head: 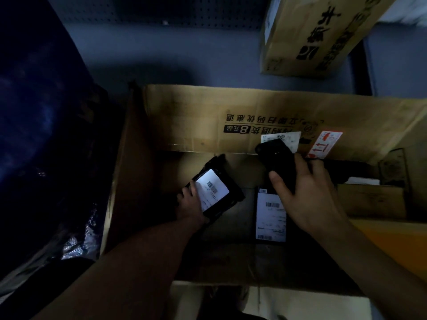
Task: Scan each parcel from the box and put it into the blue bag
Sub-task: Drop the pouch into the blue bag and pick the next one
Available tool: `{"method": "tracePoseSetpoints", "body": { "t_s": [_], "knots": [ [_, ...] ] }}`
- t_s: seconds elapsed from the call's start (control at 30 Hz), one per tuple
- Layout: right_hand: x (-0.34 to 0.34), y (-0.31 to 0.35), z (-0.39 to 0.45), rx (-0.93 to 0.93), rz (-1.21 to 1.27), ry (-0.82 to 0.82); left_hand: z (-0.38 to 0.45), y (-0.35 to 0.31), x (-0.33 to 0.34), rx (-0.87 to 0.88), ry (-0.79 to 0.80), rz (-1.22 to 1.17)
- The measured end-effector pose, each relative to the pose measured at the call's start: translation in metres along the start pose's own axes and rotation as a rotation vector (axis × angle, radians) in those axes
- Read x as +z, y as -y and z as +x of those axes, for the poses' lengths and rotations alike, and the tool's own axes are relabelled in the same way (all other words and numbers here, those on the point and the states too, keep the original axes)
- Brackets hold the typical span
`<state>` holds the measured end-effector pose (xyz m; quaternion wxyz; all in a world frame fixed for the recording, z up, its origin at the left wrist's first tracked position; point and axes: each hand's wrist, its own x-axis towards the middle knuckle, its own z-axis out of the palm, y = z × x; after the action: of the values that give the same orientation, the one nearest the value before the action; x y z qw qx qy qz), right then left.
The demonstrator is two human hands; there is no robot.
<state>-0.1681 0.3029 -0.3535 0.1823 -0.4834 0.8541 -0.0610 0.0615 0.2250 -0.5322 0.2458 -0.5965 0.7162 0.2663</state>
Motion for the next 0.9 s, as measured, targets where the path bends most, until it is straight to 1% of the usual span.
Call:
{"method": "tracePoseSetpoints", "body": {
  "t_s": [0.17,0.27,0.43,0.5,0.63,0.8,0.9],
  "knots": [
    [-0.029,0.001,-0.012,0.02,0.01,0.0,-0.023,-0.002,-0.024,0.14,-0.084,0.127],
    [-0.044,0.001,-0.016,0.043,-0.011,-0.011,-0.031,-0.008,-0.045,0.201,-0.127,0.137],
    [-0.071,0.005,-0.024,0.07,0.017,-0.028,-0.054,-0.023,-0.087,0.296,-0.261,0.266],
    [-0.083,0.007,-0.028,0.076,0.032,-0.048,-0.063,-0.027,-0.102,0.321,-0.335,0.306],
    [-0.11,0.013,-0.039,0.069,0.057,-0.07,-0.079,-0.033,-0.133,0.329,-0.422,0.326],
    [-0.15,0.025,-0.06,0.069,0.045,-0.109,-0.107,-0.044,-0.19,0.347,-0.568,0.345],
    [-0.173,0.033,-0.074,0.066,0.059,-0.151,-0.125,-0.051,-0.223,0.355,-0.625,0.346]
  ]
}}
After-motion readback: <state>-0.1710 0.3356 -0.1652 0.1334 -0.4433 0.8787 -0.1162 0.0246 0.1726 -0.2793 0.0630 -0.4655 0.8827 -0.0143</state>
